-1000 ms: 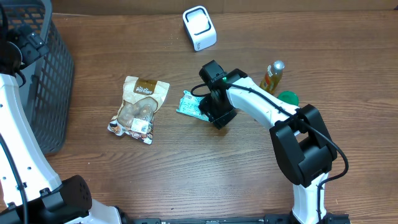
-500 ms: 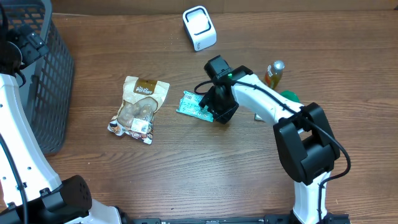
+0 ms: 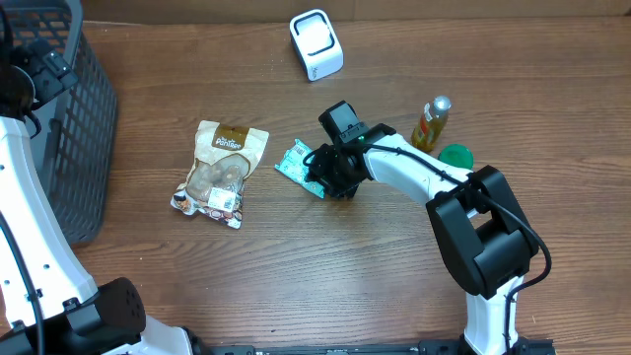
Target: Scan the item barcode
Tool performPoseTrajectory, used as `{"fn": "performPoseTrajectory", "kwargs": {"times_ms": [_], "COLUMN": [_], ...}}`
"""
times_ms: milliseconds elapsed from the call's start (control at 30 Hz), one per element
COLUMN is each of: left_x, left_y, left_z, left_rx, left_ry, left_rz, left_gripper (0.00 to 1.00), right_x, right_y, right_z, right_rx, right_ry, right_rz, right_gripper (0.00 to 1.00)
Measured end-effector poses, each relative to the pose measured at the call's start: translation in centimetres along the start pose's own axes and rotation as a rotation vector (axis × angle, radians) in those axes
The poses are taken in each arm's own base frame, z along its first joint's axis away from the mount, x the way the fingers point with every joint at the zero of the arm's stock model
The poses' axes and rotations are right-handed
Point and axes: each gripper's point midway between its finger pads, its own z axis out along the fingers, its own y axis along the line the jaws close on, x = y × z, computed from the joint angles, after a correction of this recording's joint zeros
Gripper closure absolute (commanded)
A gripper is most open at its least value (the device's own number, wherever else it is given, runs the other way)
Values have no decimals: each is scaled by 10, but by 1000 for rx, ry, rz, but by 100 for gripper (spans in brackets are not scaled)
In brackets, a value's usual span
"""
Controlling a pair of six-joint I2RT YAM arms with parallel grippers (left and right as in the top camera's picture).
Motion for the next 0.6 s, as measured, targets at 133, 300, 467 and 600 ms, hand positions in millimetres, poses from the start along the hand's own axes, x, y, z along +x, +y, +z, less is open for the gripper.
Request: {"fn": "performPoseTrajectory", "kwargs": {"times_ms": [133, 300, 467, 600], "left_x": [0, 0, 0, 0], "left_y": [0, 0, 0, 0], "left_z": [0, 0, 0, 0], "left_rx": [0, 0, 0, 0], "left_ry": [0, 0, 0, 0], "left_rz": [0, 0, 0, 0], "left_gripper": [0, 0, 0, 0], "right_x": [1, 1, 1, 1], "right_y": [0, 0, 0, 0], "right_z": [0, 0, 0, 0], "right_rx": [-1, -1, -1, -1], "right_ry": [3, 3, 3, 2], "right_rz": [-2, -2, -1, -2], "right_gripper": [65, 64, 65, 67]}}
